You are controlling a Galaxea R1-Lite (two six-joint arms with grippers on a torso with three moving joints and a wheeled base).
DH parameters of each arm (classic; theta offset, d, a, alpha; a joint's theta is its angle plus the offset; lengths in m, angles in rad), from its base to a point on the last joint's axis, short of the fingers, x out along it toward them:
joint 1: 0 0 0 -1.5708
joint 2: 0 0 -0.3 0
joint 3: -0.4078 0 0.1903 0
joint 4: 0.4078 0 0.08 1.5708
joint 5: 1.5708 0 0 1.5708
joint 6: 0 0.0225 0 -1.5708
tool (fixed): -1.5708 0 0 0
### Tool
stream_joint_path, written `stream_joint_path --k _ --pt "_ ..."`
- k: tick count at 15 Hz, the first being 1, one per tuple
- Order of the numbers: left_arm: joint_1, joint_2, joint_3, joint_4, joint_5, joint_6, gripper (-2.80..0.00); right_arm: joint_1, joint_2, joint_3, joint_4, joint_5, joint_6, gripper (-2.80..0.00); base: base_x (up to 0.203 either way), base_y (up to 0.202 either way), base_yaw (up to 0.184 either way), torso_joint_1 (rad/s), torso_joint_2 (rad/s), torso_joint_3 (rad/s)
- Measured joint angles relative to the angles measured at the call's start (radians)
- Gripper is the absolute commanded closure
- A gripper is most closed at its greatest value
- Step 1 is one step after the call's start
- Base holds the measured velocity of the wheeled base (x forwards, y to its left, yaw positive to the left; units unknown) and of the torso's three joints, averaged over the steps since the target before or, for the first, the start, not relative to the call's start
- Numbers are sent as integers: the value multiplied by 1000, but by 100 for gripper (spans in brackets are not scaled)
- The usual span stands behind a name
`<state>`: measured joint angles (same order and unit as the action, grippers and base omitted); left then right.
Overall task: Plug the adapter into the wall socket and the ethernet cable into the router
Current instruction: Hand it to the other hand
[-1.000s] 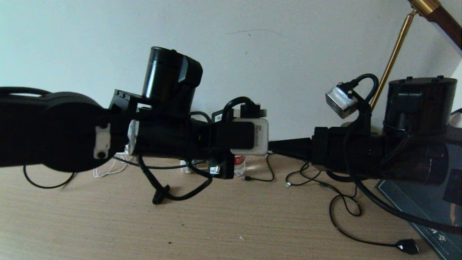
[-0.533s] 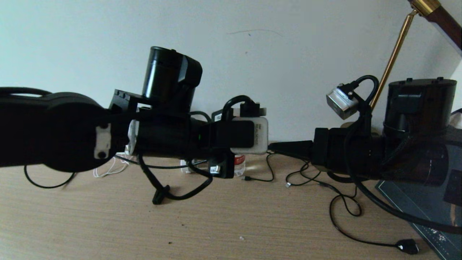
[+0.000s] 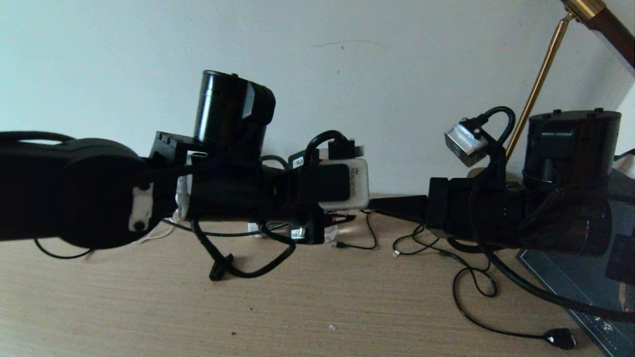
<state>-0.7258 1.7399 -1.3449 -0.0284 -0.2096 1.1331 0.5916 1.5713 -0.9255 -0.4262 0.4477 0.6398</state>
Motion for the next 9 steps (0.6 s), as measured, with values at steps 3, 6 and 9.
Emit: stream_joint_path --k 3,6,9 --pt "1 -29 74 -107 -18 2 -280 -8 7 -17 -1 1 123 0 0 0 0 0 0 0" --pt "20 -80 184 -233 -41 1 -280 -29 13 -57 8 15 261 0 0 0 0 0 0 0" --pt "77 -144 263 -390 -133 2 -280 -100 20 -180 72 146 513 0 0 0 0 0 0 0"
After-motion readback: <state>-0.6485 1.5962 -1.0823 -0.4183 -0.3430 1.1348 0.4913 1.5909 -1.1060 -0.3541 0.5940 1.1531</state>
